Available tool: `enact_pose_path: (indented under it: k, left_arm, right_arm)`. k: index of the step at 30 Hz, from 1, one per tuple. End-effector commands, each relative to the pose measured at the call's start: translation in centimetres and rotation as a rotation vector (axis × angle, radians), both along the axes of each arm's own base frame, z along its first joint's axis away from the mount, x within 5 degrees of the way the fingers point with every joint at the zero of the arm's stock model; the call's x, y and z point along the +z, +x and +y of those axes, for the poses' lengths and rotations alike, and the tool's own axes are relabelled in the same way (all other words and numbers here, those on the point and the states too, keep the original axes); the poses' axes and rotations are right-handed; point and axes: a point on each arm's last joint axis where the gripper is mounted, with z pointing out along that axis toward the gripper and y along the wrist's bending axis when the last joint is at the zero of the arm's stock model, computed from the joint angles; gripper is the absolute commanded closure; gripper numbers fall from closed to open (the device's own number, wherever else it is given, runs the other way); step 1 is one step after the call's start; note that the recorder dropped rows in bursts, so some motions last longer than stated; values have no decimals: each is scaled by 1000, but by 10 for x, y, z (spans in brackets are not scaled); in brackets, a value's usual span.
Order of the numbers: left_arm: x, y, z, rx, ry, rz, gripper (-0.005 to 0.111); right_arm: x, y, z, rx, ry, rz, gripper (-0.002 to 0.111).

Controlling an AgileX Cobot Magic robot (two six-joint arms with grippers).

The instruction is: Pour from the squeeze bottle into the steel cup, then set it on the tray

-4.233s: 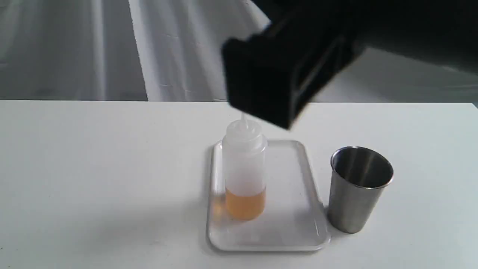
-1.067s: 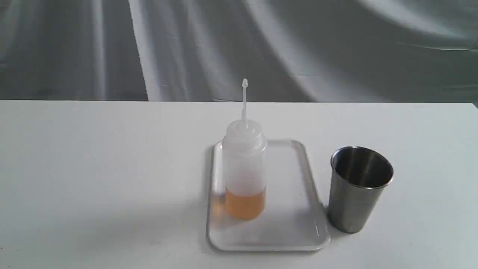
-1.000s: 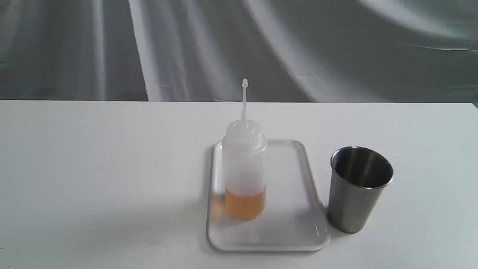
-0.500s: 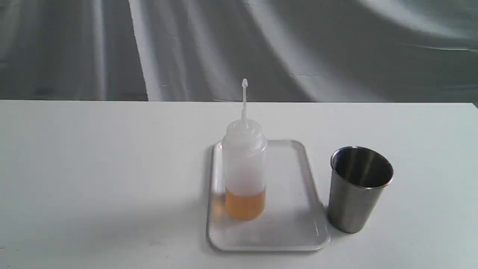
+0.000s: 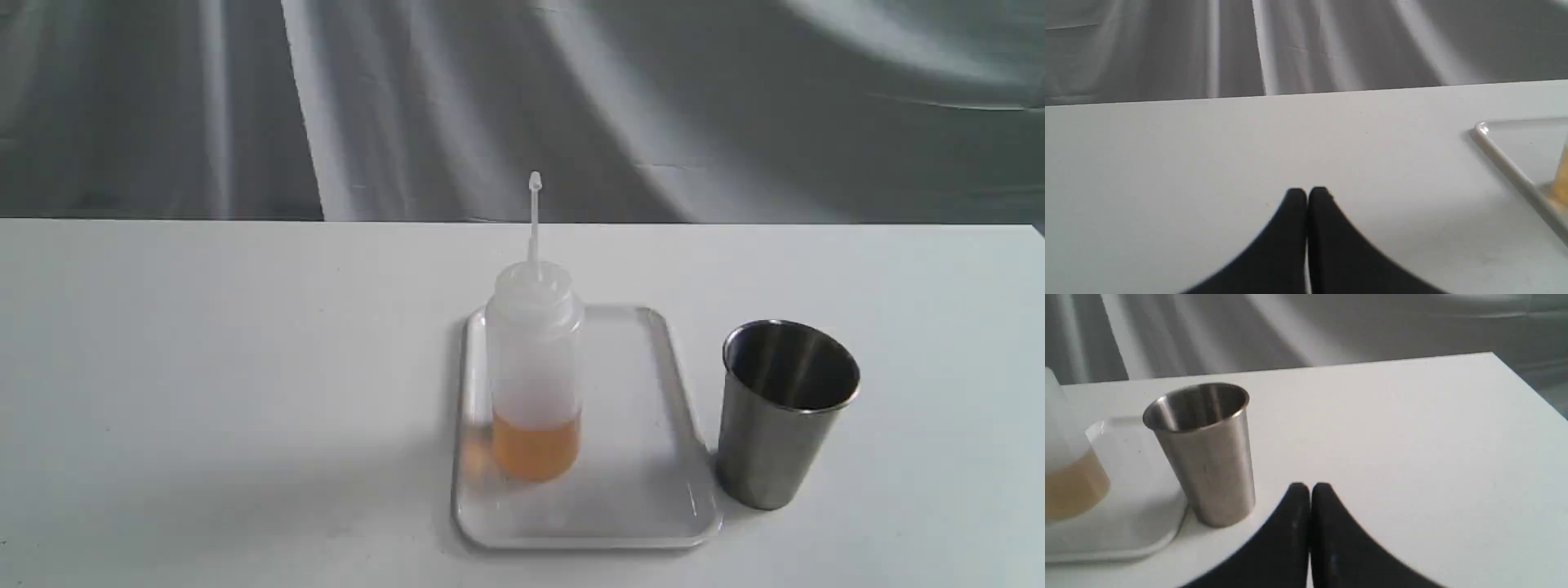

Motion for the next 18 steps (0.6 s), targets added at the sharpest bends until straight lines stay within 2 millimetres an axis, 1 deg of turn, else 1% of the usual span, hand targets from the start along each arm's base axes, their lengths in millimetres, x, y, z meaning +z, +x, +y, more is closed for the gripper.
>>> enact_pose_path:
  k: [1, 12, 18]
  left_arm:
    - [-1, 0, 0, 2, -4, -6, 107]
    - [-1, 0, 0, 2, -6, -6, 107]
    - [-1, 0, 0, 2, -4, -6, 107]
  right_arm:
    - [-4, -1, 0, -3, 5, 32, 108]
    - [-4, -1, 0, 33, -140, 59, 108]
    - [-4, -1, 0, 33, -140, 59, 108]
